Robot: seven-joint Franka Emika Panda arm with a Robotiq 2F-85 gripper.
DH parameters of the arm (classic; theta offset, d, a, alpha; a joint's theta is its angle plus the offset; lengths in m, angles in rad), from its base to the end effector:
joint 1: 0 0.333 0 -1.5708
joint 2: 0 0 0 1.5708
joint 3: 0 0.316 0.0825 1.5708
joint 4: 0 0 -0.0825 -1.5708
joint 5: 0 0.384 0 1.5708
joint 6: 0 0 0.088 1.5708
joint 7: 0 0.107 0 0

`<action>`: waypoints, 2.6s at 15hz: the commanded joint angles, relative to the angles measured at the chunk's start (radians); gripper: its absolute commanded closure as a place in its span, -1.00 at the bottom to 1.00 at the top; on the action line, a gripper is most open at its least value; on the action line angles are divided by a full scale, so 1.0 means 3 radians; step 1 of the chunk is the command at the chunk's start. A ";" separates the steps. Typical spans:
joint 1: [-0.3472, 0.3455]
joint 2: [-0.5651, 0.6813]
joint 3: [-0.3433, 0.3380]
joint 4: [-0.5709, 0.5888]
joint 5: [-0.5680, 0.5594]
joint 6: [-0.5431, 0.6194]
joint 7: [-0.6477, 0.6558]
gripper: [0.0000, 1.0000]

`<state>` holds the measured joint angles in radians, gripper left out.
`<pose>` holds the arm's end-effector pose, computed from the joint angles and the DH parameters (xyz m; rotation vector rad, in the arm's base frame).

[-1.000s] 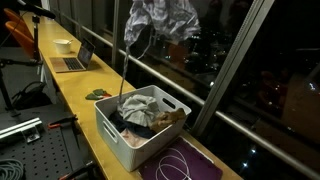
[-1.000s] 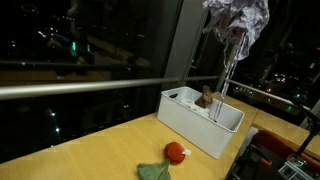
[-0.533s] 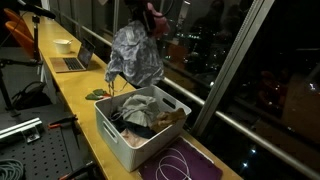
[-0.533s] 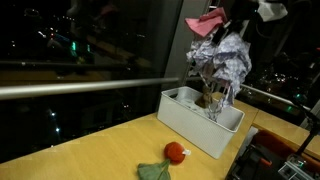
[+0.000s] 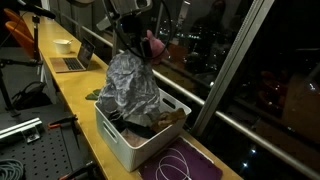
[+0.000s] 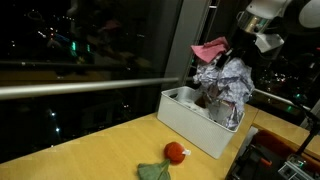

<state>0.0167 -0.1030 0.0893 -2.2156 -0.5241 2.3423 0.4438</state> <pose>0.5300 0.0495 0.4459 2.7577 -0.0140 0.4612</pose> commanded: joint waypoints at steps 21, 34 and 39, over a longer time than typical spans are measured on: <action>0.0105 0.0272 -0.0098 0.0461 0.0017 0.0077 -0.0284 -1.00; 0.1282 0.1459 0.0473 0.0462 -0.0275 0.0473 0.1361 -1.00; 0.1497 0.1845 0.0207 0.0618 -0.0309 0.0513 0.1372 -1.00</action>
<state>0.4393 0.4048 0.2076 -2.0762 -0.5953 2.4886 0.8582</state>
